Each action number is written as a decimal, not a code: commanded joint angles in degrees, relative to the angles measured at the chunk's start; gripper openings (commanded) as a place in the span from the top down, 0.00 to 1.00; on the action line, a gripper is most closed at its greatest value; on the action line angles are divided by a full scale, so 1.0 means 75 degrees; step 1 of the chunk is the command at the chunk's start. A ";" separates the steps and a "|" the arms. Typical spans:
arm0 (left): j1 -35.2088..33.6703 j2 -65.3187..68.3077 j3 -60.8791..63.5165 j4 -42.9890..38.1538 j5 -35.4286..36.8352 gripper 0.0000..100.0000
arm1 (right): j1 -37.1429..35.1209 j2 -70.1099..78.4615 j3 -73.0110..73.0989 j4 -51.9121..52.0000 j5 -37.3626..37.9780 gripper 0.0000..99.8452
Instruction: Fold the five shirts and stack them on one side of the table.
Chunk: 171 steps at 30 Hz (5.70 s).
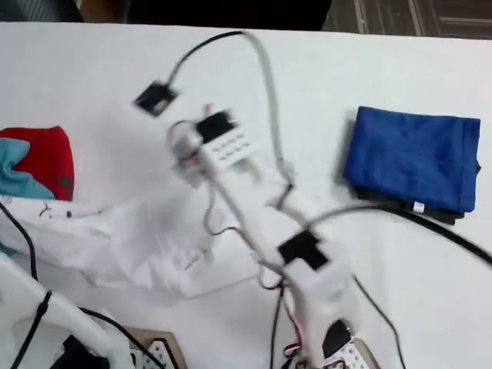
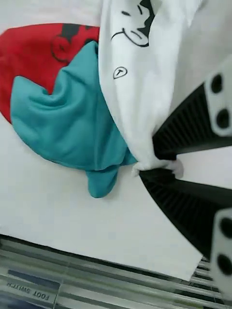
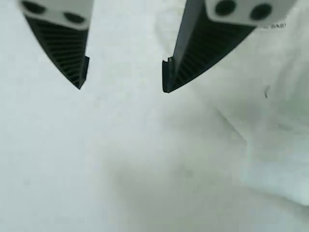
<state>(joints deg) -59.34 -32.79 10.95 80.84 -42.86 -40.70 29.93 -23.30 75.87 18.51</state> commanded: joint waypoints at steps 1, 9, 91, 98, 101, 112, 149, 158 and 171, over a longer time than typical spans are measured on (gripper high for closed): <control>-0.0188 -0.0129 0.0275 -0.0188 -0.0199 0.97 | -0.0850 0.0990 -0.1289 -0.0041 -0.0445 0.74; -0.0199 -0.0129 0.0346 -0.0176 -0.0199 0.97 | -0.2409 0.2315 -0.2403 0.0615 -0.0527 0.74; 0.4126 0.2450 0.3522 -0.4607 0.0891 0.97 | 0.2807 0.2268 -0.2989 0.1248 0.0012 0.79; 0.4138 0.2462 0.3534 -0.4607 0.0891 0.97 | 0.2725 0.2151 -0.2989 0.1037 0.0000 0.84; 0.4149 0.2497 0.3534 -0.4618 0.0891 0.97 | 0.2714 0.1952 -0.2989 0.1037 0.0000 0.88; 0.4161 0.2497 0.3534 -0.4642 0.0891 0.97 | 0.2714 0.1483 -0.2989 0.1073 0.0000 0.88; 0.4173 0.2438 0.2866 -0.3880 0.0903 0.97 | 0.2971 0.0393 -0.4138 0.1764 0.0070 0.98; 0.4173 0.2438 -0.1366 -0.0270 0.0903 0.97 | 0.2960 -0.1295 -0.5509 0.2667 0.0832 0.98; 0.4173 0.2438 -0.5269 0.2579 0.0903 0.97 | 0.2971 -0.2608 -0.6224 0.2760 0.0961 0.98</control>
<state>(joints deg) -27.96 -13.63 -21.41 96.66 -36.53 -19.25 19.12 -65.23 95.91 24.48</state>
